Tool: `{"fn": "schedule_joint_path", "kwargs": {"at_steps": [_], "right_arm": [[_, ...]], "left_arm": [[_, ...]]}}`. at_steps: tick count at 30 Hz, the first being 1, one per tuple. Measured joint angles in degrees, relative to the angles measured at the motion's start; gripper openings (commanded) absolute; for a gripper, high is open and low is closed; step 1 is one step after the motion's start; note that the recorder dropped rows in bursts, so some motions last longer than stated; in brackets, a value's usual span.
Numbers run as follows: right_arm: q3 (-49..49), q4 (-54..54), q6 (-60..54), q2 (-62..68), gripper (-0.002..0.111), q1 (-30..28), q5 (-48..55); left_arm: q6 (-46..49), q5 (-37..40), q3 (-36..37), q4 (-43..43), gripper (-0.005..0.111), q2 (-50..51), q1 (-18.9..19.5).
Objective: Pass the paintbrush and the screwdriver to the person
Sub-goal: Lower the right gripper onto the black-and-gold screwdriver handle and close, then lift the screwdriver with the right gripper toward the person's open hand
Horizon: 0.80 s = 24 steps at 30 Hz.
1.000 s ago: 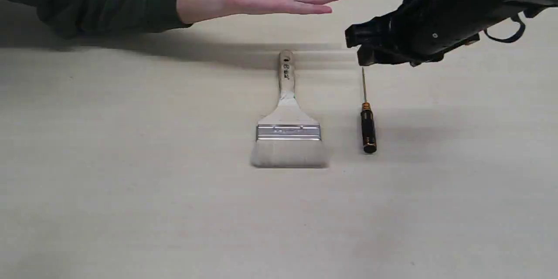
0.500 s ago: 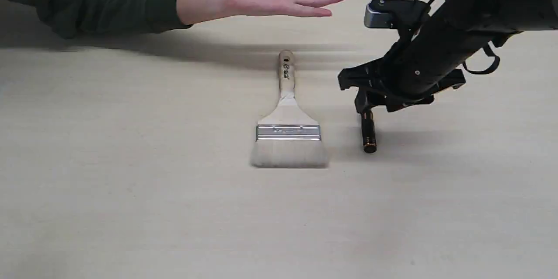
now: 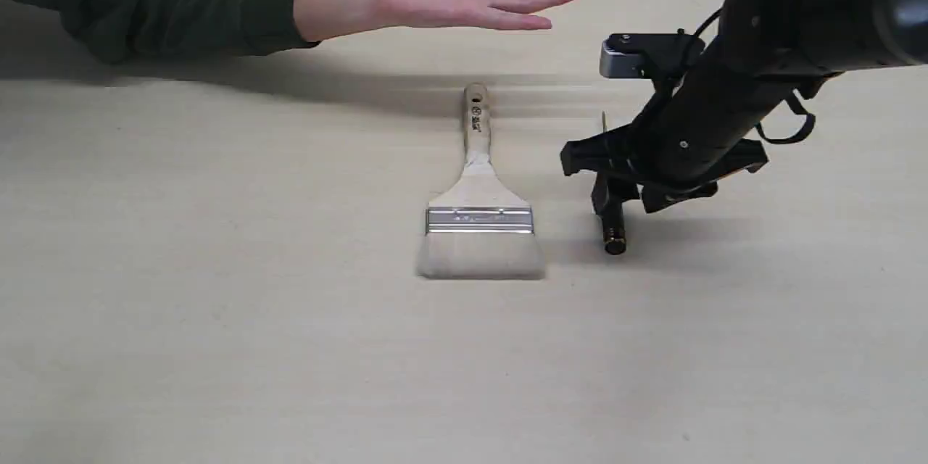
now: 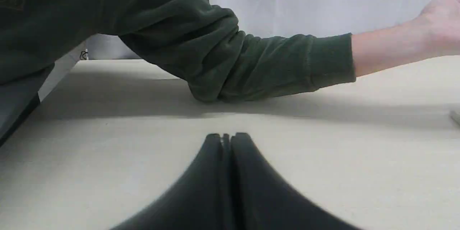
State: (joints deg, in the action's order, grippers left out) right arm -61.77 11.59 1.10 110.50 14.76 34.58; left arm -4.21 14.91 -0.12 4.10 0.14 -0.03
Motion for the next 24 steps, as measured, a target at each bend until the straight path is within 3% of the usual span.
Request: {"fn": "schedule_joint_path", "kwargs": {"at_steps": [7,13,24], "right_arm": [[0.0,0.0,0.1,1.11,0.047,0.0,-0.25],[-0.06,0.0,0.22,1.11,0.026,0.0,-1.48],[-0.73,-1.79,1.1,2.32,0.025,0.0,-1.03]], "left_arm": [[0.0,0.0,0.0,0.0,0.0,0.0,0.0],[0.0,0.0,0.0,0.0,0.0,0.0,0.0],[0.0,0.0,0.0,0.0,0.0,0.0,0.0]]}}
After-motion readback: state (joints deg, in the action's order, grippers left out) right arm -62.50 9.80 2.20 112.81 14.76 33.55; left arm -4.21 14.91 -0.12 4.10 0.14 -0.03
